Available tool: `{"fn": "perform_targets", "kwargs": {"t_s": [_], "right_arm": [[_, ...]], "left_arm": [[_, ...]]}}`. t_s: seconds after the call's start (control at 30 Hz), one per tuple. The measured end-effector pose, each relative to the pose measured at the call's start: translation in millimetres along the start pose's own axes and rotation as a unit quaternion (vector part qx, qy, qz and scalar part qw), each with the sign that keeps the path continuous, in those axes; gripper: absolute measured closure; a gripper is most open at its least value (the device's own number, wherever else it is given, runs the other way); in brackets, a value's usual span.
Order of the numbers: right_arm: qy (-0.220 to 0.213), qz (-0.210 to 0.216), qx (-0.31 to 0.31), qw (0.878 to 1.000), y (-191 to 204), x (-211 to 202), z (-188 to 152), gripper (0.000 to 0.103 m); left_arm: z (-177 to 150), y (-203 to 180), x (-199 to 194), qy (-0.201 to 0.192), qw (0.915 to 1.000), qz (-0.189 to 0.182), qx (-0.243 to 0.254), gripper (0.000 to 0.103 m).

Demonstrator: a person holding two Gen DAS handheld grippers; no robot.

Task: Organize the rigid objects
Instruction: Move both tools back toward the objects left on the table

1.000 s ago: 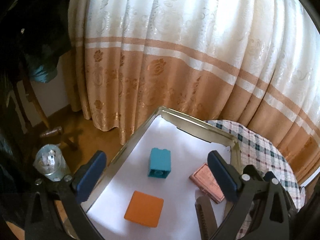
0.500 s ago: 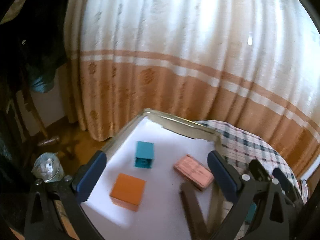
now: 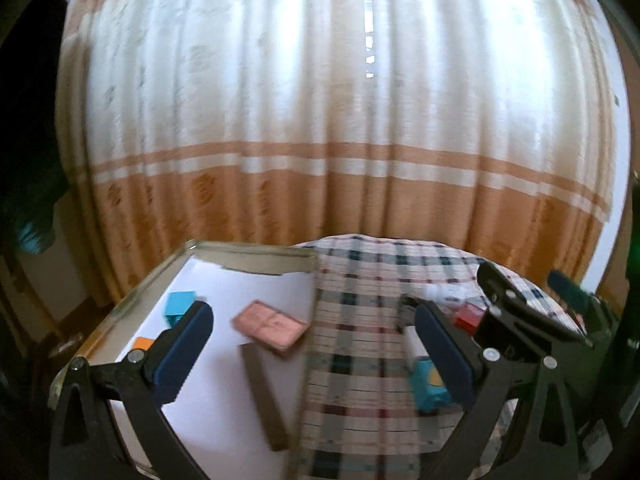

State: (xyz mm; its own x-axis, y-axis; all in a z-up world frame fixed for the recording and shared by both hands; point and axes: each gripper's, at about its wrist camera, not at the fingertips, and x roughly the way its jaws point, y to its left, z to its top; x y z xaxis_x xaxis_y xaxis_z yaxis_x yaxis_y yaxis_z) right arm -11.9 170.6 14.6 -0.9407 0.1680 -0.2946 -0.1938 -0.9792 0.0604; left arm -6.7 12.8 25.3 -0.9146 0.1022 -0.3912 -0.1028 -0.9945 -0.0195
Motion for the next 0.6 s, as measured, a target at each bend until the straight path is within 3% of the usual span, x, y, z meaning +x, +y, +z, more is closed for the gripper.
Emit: {"fn": "perform_targets", "kwargs": {"t_s": [0.3, 0.43, 0.6], "right_arm": [[-0.027, -0.079, -0.008, 0.997, -49.5, -19.6, 0.6, 0.013], [-0.038, -0.095, 0.01, 0.995, -69.5, -28.1, 0.2, 0.013], [-0.05, -0.101, 0.045, 0.993, -86.5, -35.9, -0.7, 0.013]], "left_arm": [[-5.8, -42.6, -5.1, -0.026, 0.9978, -0.053, 0.031, 0.001], [-4.2, -54.9, -9.5, -0.056, 0.9959, -0.053, 0.046, 0.001], [-10.4, -62.4, -3.8, -0.057, 0.9954, -0.05, 0.058, 0.001]]}}
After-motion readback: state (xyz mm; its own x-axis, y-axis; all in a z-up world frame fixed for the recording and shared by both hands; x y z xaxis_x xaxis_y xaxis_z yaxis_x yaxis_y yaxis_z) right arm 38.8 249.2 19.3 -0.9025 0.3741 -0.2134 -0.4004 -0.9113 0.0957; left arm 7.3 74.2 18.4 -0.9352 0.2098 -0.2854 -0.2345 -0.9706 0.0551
